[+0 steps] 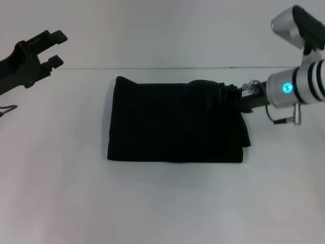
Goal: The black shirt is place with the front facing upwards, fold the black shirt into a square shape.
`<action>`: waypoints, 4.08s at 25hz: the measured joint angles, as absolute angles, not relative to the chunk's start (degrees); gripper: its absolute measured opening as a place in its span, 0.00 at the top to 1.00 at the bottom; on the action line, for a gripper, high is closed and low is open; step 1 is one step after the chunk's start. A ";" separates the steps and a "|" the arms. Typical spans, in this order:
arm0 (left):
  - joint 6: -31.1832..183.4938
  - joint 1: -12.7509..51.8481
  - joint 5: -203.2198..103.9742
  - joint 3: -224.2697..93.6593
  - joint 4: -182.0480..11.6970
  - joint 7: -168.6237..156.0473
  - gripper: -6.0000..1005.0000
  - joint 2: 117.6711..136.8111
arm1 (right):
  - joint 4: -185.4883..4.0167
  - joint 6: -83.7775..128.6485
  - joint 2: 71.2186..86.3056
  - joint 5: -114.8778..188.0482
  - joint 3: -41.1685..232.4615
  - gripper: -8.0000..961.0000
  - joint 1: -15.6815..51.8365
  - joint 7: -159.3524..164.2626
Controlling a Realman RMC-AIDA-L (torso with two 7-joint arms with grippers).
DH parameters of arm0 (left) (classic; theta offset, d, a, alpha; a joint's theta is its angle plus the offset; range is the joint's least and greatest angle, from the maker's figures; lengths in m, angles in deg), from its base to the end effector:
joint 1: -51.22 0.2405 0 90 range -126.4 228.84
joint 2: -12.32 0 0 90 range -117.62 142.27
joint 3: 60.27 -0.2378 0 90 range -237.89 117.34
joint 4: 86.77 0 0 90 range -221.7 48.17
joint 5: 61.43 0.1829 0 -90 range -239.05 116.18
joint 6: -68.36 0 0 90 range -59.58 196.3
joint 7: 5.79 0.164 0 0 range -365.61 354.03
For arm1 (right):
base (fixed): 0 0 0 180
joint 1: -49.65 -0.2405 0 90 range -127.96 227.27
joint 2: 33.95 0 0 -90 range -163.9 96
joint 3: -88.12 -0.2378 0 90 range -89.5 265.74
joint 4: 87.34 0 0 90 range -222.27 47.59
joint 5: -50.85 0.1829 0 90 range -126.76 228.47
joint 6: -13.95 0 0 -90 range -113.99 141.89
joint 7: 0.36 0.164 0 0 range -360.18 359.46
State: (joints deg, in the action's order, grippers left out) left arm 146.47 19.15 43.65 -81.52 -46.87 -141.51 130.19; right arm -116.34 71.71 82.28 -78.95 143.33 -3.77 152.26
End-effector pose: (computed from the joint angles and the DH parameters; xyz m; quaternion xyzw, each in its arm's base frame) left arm -0.2427 0.3683 0.0776 -0.6072 -0.6195 -0.4710 0.1601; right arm 0.1775 0.4148 -0.0393 -0.7690 0.6035 0.1044 0.1834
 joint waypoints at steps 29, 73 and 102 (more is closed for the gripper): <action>145.89 18.77 42.45 -81.60 -47.64 -141.32 0.22 130.28 | -115.98 71.45 81.66 -86.35 143.90 0.95 -1.50 155.39; 149.48 18.90 45.46 -82.69 -47.79 -141.66 0.22 128.68 | -126.77 74.35 75.77 -82.52 134.61 0.49 -0.09 156.58; 142.47 15.31 67.26 -91.67 -59.01 -149.66 0.56 130.11 | -125.21 94.84 69.37 -76.43 122.18 0.18 2.05 149.34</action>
State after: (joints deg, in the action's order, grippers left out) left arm 142.47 15.31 67.26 -91.67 -59.01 -149.66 130.11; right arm -125.21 94.84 69.37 -76.43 122.18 2.05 149.34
